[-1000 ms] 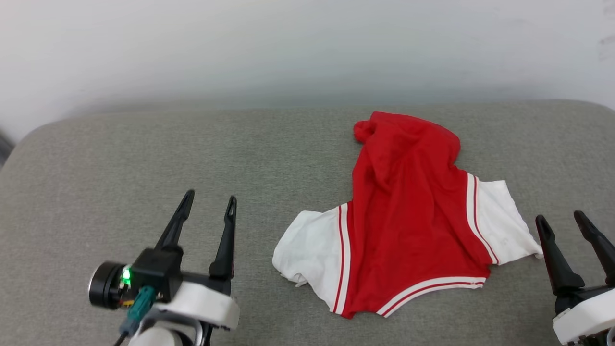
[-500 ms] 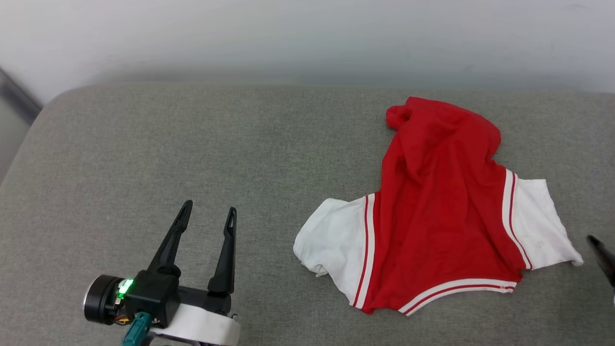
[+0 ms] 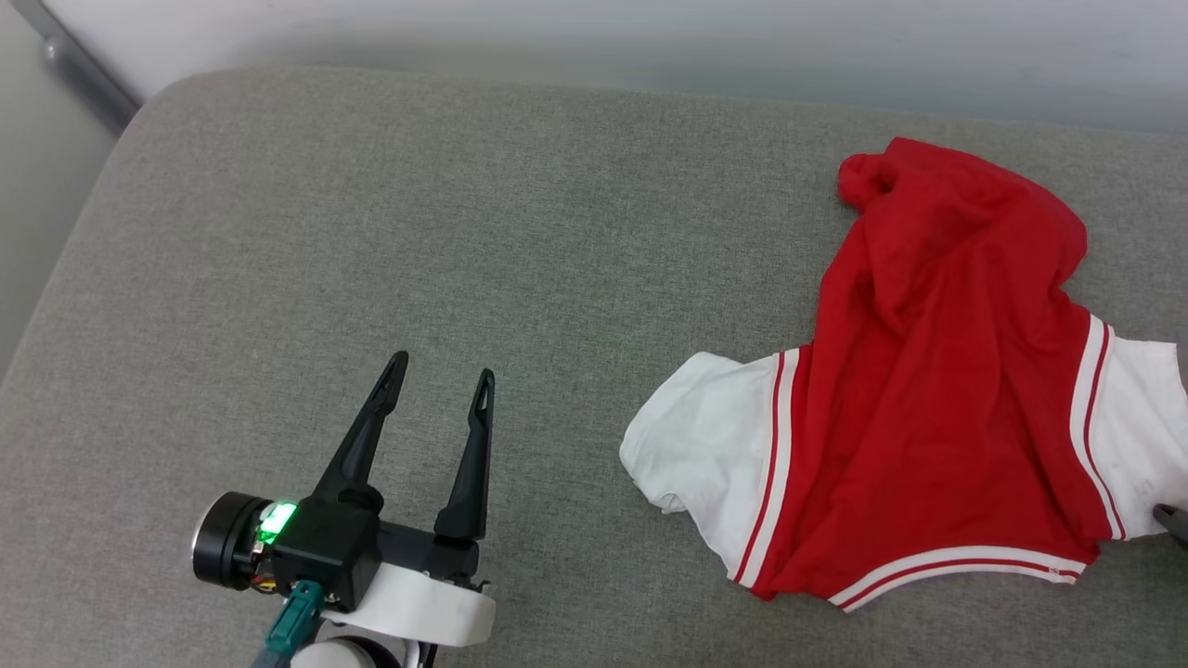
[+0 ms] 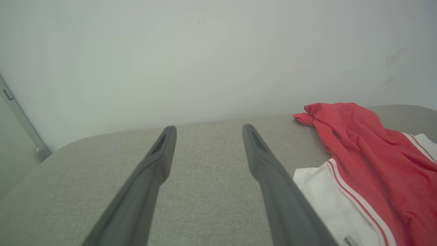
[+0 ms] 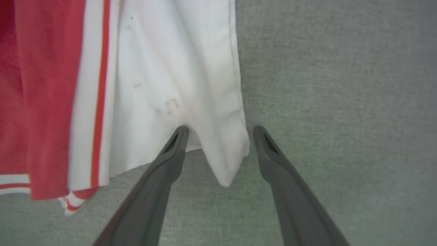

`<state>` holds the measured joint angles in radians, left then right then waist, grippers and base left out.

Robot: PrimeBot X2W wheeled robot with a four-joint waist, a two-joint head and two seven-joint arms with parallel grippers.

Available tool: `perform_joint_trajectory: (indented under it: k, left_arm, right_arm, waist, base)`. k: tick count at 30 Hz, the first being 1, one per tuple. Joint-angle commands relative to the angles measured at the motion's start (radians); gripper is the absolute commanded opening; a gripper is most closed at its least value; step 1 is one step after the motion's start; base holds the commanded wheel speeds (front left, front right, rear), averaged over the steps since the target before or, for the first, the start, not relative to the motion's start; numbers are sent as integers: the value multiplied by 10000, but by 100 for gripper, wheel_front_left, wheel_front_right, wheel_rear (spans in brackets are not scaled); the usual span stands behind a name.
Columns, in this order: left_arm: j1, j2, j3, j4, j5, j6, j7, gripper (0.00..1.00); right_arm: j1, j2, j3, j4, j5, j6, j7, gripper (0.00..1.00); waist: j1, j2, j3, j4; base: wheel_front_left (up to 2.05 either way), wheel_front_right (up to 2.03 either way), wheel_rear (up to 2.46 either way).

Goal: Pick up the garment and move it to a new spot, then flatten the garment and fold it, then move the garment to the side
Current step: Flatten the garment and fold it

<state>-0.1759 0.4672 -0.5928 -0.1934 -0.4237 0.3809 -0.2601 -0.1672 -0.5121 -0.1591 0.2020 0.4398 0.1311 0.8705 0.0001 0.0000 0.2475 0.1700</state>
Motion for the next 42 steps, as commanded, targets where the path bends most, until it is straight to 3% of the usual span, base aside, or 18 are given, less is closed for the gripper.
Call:
perform_joint_trajectory:
  k: [1, 5, 7, 8, 16, 25, 36, 42]
  left_arm:
    - [-168, -12, 5, 14, 65, -24, -48, 100]
    - [-244, -49, -25, 52, 80, -26, -38, 100]
    - [-309, -31, -32, 68, 80, -50, -3, 100]
    - [-318, -15, -32, 81, 77, -52, 16, 100]
    - [-377, 63, -124, 151, -136, -206, 318, 100]
    - [-610, 167, -649, 258, -417, -650, 1431, 100]
    - [-833, 475, -1786, 589, -1058, -1369, 4512, 100]
    - [-826, 387, -2134, 689, -1297, -1308, 5582, 100]
  right_arm:
    - [-94, 7, 46, 109, -68, -7, -87, 100]
    - [-120, 72, 164, 511, -24, -7, -331, 100]
    - [-155, 6, 266, 629, 26, -7, -460, 25]
    - [-202, -51, 328, 676, 33, -8, -533, 0]
    - [103, -635, 334, 545, 153, -8, -1200, 0]
    - [1347, -1380, -614, -415, -117, -8, -1217, 0]
    - [1250, -1077, -1010, -635, -863, -8, -1135, 0]
    - [1062, -867, -934, -726, -868, -8, -1106, 0]
  waist:
    - [-1, 0, 67, 55]
    - [-1, 0, 150, 10]
    - [-1, 0, 175, -81]
    - [-1, 0, 168, -142]
    - [-1, 0, -83, -706]
    - [-1, 0, -318, -1393]
    - [-1, 0, -89, -2032]
    - [-1, 0, 27, -2175]
  base:
    - [0, 0, 0]
    - [0, 0, 0]
    - [0, 0, 0]
    - [0, 0, 0]
    - [0, 0, 0]
    - [0, 0, 0]
    - [0, 0, 0]
    - [0, 0, 0]
